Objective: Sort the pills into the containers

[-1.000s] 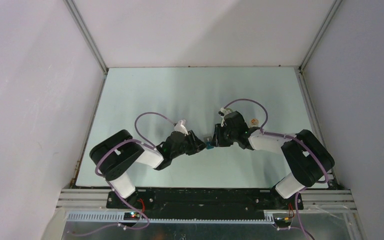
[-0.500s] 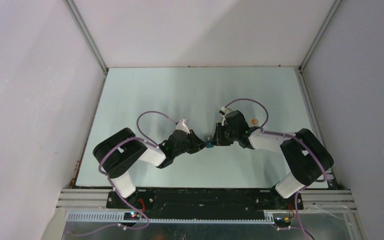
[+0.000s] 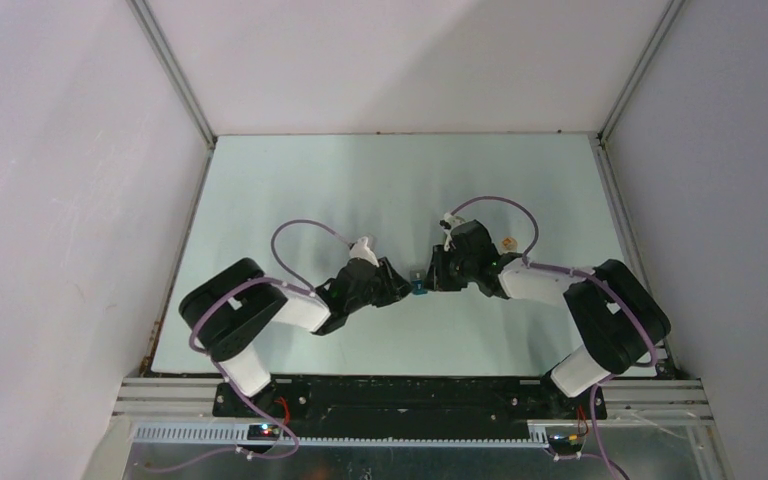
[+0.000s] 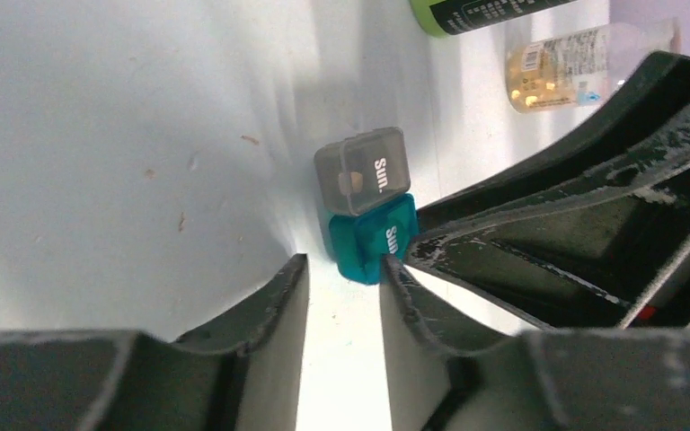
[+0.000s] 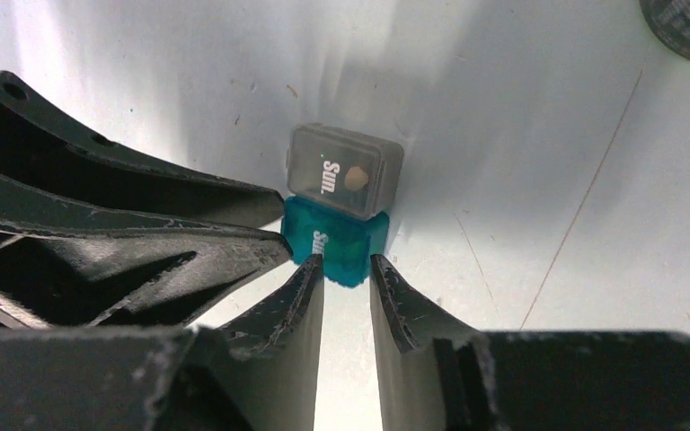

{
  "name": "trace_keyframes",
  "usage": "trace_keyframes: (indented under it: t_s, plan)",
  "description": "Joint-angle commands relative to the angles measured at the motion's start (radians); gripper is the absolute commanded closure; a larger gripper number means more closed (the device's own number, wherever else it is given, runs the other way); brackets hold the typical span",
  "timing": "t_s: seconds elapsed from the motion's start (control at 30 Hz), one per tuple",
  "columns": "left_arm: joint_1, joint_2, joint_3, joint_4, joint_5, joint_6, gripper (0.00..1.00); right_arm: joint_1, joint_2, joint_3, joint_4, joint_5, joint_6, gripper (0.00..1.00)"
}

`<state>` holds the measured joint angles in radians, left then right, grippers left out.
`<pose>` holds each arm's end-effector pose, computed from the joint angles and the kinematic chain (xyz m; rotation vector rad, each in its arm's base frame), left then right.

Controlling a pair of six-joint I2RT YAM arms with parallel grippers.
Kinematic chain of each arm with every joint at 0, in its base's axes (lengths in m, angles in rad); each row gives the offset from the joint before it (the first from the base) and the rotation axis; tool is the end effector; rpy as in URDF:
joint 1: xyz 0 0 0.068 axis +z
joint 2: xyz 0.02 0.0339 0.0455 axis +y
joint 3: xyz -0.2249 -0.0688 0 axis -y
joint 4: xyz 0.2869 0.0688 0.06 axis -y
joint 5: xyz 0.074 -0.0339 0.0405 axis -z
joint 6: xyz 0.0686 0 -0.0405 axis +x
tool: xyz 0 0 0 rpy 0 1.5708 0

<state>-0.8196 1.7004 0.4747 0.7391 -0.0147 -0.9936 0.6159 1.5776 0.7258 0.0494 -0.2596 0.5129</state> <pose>0.2250 -0.2395 0.0201 -0.2053 2.2388 -1.0560 0.2781 0.2184 0.0611 -0.2608 2.4931 0.8174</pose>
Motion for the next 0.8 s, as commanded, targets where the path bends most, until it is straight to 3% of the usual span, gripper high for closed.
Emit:
trace_keyframes:
  t_s: [0.0,0.13,0.3,0.47,0.63,0.77]
  plan:
    - [-0.006,-0.135,0.055,-0.215,-0.108,0.102,0.52,0.005,-0.093,0.055,-0.077,0.058,0.007,0.7]
    - [-0.005,-0.307,0.088,-0.392,-0.233,0.181,0.24,0.002,-0.183,0.103,-0.168,0.115,-0.005,0.66]
    - [-0.006,-0.557,0.118,-0.611,-0.374,0.265,0.02,0.0,-0.371,0.116,-0.277,0.227,-0.015,0.56]
    - [-0.005,-0.792,0.165,-0.88,-0.465,0.295,0.01,-0.003,-0.647,0.122,-0.445,0.434,-0.026,0.46]
    - [-0.005,-0.991,0.175,-1.001,-0.53,0.328,0.01,-0.012,-0.871,0.177,-0.631,0.607,-0.054,0.4]
    - [-0.005,-1.113,0.229,-1.179,-0.626,0.329,0.01,-0.014,-1.024,0.261,-0.749,0.736,-0.07,0.24]
